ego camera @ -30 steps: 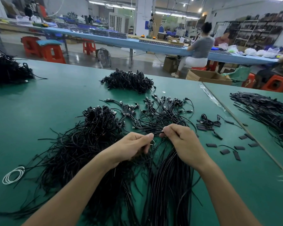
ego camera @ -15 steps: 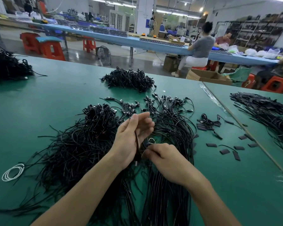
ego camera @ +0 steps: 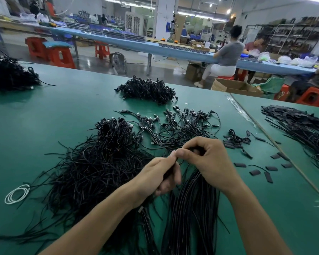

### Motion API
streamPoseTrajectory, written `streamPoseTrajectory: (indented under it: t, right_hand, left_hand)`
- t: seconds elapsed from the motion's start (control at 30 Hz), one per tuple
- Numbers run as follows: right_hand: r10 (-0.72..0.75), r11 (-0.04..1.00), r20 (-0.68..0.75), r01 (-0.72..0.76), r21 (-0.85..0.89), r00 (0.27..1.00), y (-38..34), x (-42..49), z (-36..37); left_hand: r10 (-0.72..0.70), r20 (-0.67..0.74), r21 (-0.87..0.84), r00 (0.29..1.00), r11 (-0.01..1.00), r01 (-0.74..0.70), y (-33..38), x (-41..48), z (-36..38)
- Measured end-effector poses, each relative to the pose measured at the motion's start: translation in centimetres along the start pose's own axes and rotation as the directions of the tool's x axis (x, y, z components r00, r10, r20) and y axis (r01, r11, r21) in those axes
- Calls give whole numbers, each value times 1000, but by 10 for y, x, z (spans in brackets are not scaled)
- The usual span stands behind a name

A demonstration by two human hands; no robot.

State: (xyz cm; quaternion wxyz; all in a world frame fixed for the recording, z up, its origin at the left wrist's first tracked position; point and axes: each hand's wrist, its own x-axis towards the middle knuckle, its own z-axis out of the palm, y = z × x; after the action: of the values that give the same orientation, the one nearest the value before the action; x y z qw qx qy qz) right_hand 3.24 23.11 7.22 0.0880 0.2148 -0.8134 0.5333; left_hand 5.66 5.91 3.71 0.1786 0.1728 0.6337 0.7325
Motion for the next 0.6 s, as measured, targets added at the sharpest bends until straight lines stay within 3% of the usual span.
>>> streamPoseTrajectory:
  t: [0.13, 0.23, 0.3, 0.37, 0.47, 0.53, 0.6]
  right_hand:
    - [92, 990, 51, -96, 98, 995, 4, -4, 13]
    - [153, 988, 123, -151, -29, 981, 6, -10, 19]
    - [173, 972, 216, -130, -196, 961, 3, -13, 23]
    - [177, 934, 289, -68, -350, 941, -2, -16, 26]
    - [153, 916, 283, -28, -401, 947, -9, -16, 23]
    - [114, 908, 216, -14, -418, 970, -11, -14, 18]
    - [68, 914, 125, -11, -406, 990, -13, -12, 11]
  left_hand:
    - [51, 138, -427, 989, 904, 13, 13, 4, -3]
    - [140, -13, -568, 990, 814, -123, 18, 13, -4]
    - [185, -160, -556, 970, 795, -243, 18, 19, -5]
    - [251, -290, -391, 923, 850, -354, 13, 25, -7]
    - [381, -401, 153, 833, 925, -349, 2, 29, -9]
    - [420, -325, 433, 847, 863, -262, -3, 26, -9]
    - [338, -279, 480, 899, 860, -175, -6, 21, -6]
